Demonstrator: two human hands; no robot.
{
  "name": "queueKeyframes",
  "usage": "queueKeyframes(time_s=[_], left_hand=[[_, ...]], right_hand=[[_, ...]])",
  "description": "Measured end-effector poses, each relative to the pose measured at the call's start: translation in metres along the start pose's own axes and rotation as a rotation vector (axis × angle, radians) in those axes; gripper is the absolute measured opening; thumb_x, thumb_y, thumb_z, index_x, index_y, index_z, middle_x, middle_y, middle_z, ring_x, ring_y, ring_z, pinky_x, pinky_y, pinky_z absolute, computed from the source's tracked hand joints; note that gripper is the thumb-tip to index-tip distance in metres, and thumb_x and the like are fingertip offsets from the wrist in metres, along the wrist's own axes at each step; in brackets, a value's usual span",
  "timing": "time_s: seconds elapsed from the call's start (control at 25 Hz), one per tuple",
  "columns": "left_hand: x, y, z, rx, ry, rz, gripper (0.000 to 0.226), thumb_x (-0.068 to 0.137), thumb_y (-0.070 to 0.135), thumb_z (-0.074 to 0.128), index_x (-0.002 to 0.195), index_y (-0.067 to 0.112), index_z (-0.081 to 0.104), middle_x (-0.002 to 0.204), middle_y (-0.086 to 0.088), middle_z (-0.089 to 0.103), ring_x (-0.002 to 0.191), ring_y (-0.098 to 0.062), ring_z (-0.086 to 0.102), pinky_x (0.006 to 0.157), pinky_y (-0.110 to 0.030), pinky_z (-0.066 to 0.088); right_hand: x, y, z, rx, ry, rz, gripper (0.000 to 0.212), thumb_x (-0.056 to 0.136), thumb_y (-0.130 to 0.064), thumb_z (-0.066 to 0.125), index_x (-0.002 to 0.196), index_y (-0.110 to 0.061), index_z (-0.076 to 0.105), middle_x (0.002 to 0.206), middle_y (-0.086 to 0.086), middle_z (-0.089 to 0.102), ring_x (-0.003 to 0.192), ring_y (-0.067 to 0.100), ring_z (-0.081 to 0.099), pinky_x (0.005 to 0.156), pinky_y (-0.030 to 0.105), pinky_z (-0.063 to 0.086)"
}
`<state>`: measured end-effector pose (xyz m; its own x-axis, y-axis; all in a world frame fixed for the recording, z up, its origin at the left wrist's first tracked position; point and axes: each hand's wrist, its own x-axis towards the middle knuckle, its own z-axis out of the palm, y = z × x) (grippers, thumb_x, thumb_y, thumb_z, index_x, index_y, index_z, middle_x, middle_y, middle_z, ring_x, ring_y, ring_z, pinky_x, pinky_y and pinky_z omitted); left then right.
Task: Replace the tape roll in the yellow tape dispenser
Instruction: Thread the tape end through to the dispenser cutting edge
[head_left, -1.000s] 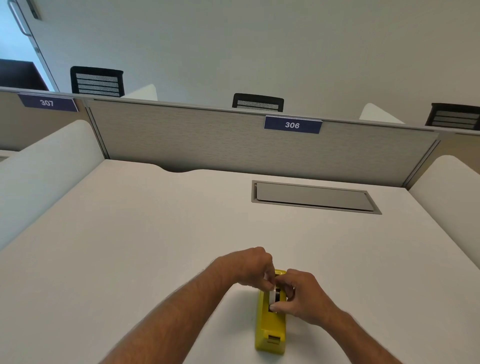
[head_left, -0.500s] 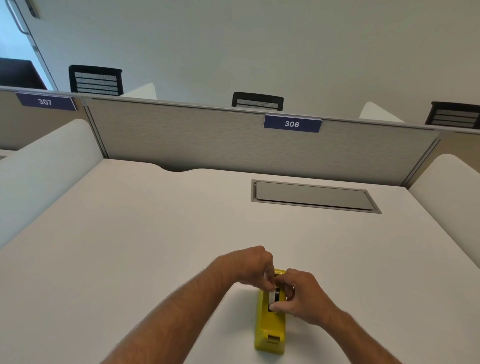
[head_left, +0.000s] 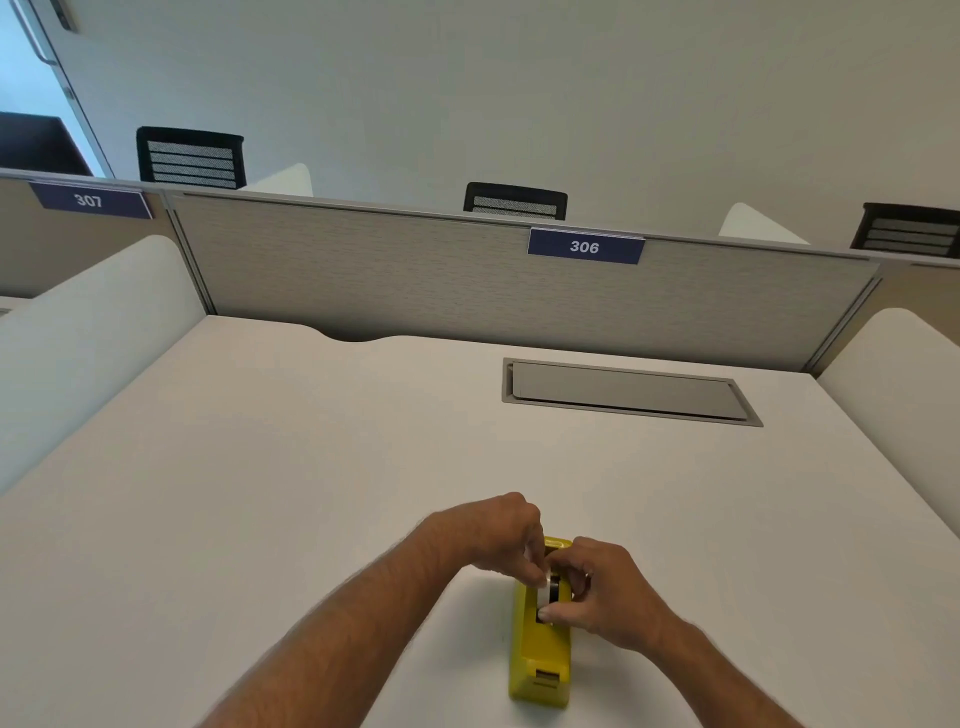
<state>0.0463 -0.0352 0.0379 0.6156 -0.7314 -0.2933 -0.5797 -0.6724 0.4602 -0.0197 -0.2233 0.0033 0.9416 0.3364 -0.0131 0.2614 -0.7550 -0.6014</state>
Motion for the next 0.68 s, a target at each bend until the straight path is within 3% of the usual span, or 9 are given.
queueKeyframes(time_s=[0.68], left_hand=[[-0.0098,0.0011,0.0067,-0.013,0.069,0.032,0.027,0.091,0.029,0.071,0.111,0.012,0.075,0.104,-0.008,0.073,0.089,-0.020,0.065,0.080,-0.033,0.055]], right_hand=[[-0.0001,-0.0017,-0.0019,-0.012,-0.010,-0.016,0.040,0.063,-0.052,0.085,0.096,-0.032,0.073,0.071,-0.017,0.051,0.065,0.005,0.049,0.059,0.014,0.039]])
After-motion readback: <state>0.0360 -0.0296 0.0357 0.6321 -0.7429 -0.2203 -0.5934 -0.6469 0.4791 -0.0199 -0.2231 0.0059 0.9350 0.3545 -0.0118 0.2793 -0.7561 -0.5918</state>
